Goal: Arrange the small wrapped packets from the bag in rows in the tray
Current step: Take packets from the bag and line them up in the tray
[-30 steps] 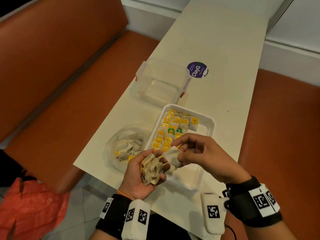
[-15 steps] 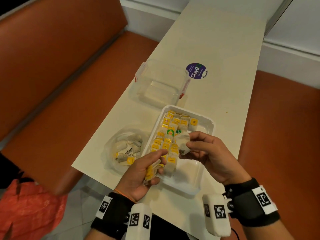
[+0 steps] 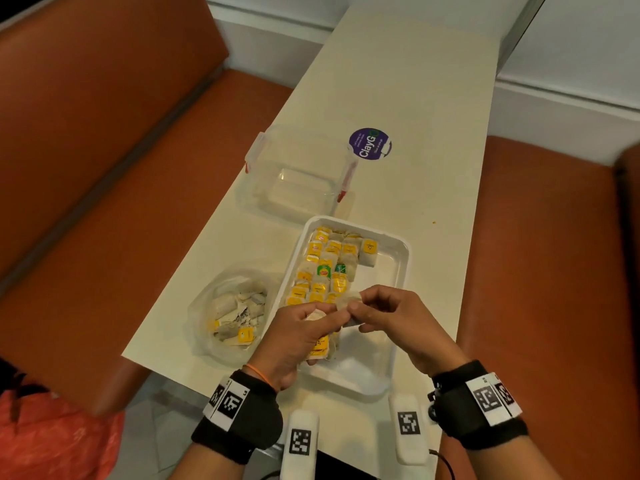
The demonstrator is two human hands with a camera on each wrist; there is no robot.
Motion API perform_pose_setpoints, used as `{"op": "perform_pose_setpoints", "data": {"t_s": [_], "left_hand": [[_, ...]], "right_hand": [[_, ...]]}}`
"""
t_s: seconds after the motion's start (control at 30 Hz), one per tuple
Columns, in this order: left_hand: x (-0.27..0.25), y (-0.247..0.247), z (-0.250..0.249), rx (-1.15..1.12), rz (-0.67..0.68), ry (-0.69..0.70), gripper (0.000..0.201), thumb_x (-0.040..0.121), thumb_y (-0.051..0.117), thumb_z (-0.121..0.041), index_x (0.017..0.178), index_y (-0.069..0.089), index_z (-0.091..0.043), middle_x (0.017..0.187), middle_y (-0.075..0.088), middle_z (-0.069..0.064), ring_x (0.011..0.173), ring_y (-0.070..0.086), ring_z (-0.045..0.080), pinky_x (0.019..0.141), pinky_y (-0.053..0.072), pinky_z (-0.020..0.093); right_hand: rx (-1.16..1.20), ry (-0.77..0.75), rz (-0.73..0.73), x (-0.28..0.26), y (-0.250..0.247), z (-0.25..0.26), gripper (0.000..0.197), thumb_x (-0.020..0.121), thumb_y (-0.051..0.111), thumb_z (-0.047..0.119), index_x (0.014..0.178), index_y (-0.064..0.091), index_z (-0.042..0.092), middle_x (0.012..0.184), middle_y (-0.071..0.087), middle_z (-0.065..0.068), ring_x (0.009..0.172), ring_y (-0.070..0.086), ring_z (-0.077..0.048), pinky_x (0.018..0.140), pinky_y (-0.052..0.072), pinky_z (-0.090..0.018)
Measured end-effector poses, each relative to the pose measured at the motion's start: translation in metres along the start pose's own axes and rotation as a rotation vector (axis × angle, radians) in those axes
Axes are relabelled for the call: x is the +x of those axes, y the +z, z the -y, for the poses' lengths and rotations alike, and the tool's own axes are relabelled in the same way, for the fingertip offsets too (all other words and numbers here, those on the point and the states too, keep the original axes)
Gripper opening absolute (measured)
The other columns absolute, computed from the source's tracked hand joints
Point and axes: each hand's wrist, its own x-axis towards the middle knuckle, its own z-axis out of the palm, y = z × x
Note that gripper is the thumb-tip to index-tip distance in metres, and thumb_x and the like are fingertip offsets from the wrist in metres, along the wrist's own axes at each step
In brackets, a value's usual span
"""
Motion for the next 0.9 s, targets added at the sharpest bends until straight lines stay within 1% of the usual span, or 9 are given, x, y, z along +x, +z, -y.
{"op": "perform_pose_setpoints", "data": {"t_s": [0.17, 0.23, 0.3, 0.4, 0.5, 0.63, 0.7, 0.8, 0.9], "left_hand": [[0.008, -0.005, 0.003, -0.269, 0.002, -0.199, 0.045, 0.079, 0.086, -0.037, 0.113, 0.078, -0.008, 0.088, 0.067, 0.007, 0.058, 0.052, 0.012, 0.04, 0.028, 0.021], [0.01, -0.011, 0.006, -0.407, 0.046, -0.267, 0.04, 0.079, 0.085, -0.036, 0.11, 0.076, -0.011, 0.085, 0.065, 0.005, 0.057, 0.053, 0.01, 0.036, 0.028, 0.018], [0.01, -0.016, 0.007, -0.502, 0.069, -0.315, 0.028, 0.088, 0.077, -0.034, 0.108, 0.072, -0.014, 0.082, 0.063, 0.003, 0.055, 0.054, 0.009, 0.034, 0.029, 0.017], [0.012, -0.021, 0.007, -0.557, 0.082, -0.346, 0.024, 0.095, 0.071, -0.037, 0.106, 0.068, -0.016, 0.081, 0.062, 0.003, 0.053, 0.055, 0.01, 0.033, 0.029, 0.018], [0.012, -0.026, 0.007, -0.578, 0.072, -0.355, 0.025, 0.092, 0.072, -0.038, 0.104, 0.068, -0.016, 0.08, 0.061, 0.003, 0.052, 0.056, 0.011, 0.033, 0.029, 0.018], [0.012, -0.032, 0.01, -0.593, 0.059, -0.36, 0.027, 0.09, 0.072, -0.037, 0.104, 0.069, -0.015, 0.08, 0.06, 0.004, 0.052, 0.057, 0.012, 0.033, 0.029, 0.018], [0.012, -0.035, 0.011, -0.597, 0.052, -0.363, 0.026, 0.09, 0.072, -0.037, 0.104, 0.07, -0.015, 0.08, 0.061, 0.004, 0.053, 0.057, 0.012, 0.033, 0.029, 0.018], [0.012, -0.041, 0.013, -0.589, 0.05, -0.361, 0.025, 0.09, 0.072, -0.038, 0.104, 0.07, -0.016, 0.081, 0.061, 0.003, 0.055, 0.056, 0.012, 0.034, 0.028, 0.019], [0.011, -0.044, 0.014, -0.591, 0.053, -0.358, 0.025, 0.09, 0.073, -0.037, 0.103, 0.071, -0.016, 0.082, 0.061, 0.003, 0.056, 0.055, 0.012, 0.035, 0.029, 0.019]], "right_hand": [[0.114, 0.011, -0.204, 0.028, -0.006, -0.01, 0.014, 0.092, 0.078, 0.023, 0.099, 0.078, 0.01, 0.096, 0.08, -0.007, 0.093, 0.075, -0.02, 0.08, 0.059, -0.032], [0.108, 0.053, -0.292, 0.046, -0.006, -0.019, 0.015, 0.092, 0.078, 0.024, 0.099, 0.078, 0.01, 0.094, 0.08, -0.006, 0.094, 0.076, -0.024, 0.076, 0.059, -0.03], [0.09, 0.093, -0.366, 0.067, -0.007, -0.03, 0.014, 0.093, 0.078, 0.023, 0.099, 0.077, 0.01, 0.092, 0.08, -0.007, 0.094, 0.076, -0.028, 0.078, 0.062, -0.034], [-0.064, 0.122, -0.489, 0.098, -0.005, -0.044, 0.011, 0.094, 0.073, 0.027, 0.092, 0.075, 0.017, 0.087, 0.077, -0.003, 0.087, 0.075, -0.028, 0.088, 0.062, -0.045], [-0.199, 0.147, -0.609, 0.12, -0.002, -0.046, 0.012, 0.1, 0.063, 0.025, 0.097, 0.069, 0.015, 0.098, 0.073, -0.003, 0.094, 0.069, -0.025, 0.092, 0.056, -0.039], [-0.256, 0.194, -0.651, 0.137, 0.001, -0.048, 0.017, 0.105, 0.054, 0.017, 0.112, 0.066, 0.008, 0.112, 0.068, -0.009, 0.107, 0.063, -0.029, 0.084, 0.041, -0.027], [-0.269, 0.203, -0.648, 0.143, 0.001, -0.051, 0.02, 0.104, 0.055, 0.017, 0.116, 0.068, 0.007, 0.117, 0.069, -0.01, 0.112, 0.062, -0.03, 0.085, 0.039, -0.025], [-0.248, 0.201, -0.662, 0.149, 0.002, -0.054, 0.018, 0.102, 0.061, 0.019, 0.115, 0.07, 0.01, 0.118, 0.071, -0.009, 0.108, 0.062, -0.025, 0.084, 0.037, -0.022], [-0.223, 0.183, -0.689, 0.151, 0.004, -0.056, 0.017, 0.101, 0.063, 0.021, 0.114, 0.068, 0.012, 0.116, 0.07, -0.008, 0.108, 0.064, -0.027, 0.085, 0.04, -0.026]]}}
